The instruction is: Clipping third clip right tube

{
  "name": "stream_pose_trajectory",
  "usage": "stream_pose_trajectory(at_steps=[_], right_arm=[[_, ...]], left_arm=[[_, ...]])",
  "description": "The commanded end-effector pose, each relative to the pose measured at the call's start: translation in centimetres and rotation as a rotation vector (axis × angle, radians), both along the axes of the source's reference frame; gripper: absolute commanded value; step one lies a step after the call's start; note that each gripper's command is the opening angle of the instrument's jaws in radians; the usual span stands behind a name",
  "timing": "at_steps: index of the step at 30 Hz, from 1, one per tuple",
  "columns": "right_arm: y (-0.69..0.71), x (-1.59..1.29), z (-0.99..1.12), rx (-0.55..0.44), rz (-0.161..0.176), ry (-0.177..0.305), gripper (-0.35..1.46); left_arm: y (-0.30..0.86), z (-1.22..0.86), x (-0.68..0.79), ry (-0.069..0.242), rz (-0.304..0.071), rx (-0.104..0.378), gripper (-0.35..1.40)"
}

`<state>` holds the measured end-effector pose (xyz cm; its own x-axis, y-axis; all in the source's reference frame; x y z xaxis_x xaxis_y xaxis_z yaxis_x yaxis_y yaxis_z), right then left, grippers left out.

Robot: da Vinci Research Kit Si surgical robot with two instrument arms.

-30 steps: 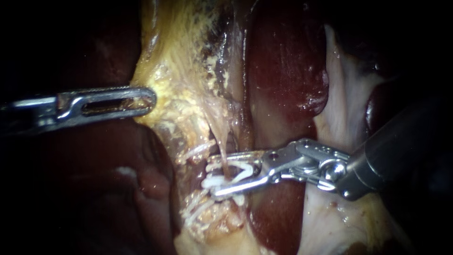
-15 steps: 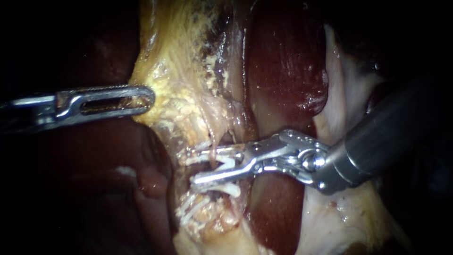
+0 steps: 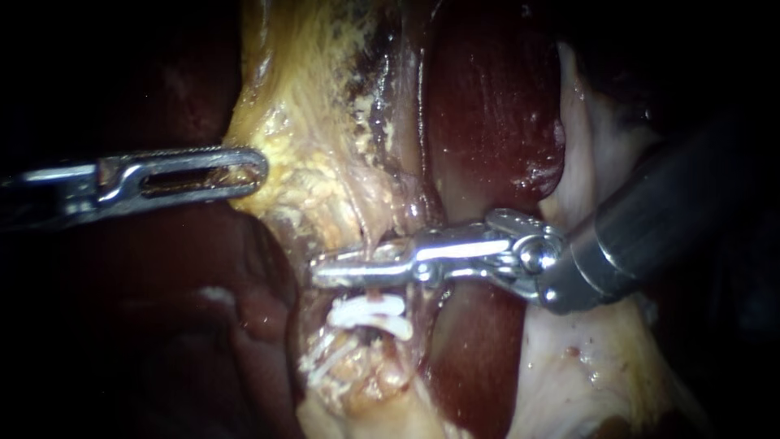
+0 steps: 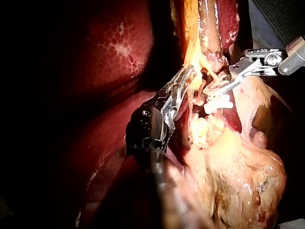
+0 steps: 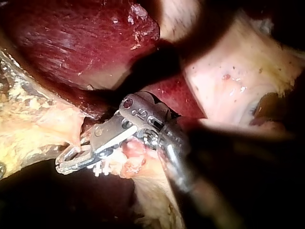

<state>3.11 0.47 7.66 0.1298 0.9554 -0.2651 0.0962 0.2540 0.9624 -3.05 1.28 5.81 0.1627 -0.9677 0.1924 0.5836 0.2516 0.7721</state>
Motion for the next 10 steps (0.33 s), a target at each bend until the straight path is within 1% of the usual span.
stream_pose_trajectory(at_steps=[1, 10], right_arm=[[-0.01, -0.01, 0.02, -0.004, -0.002, -0.007, -0.35], [-0.02, -0.01, 0.04, 0.000, -0.001, -0.013, -0.35]], left_arm=[[0.00, 0.00, 0.00, 0.000, 0.000, 0.000, -0.35], [0.01, 0.00, 0.00, 0.000, 0.000, 0.000, -0.35]])
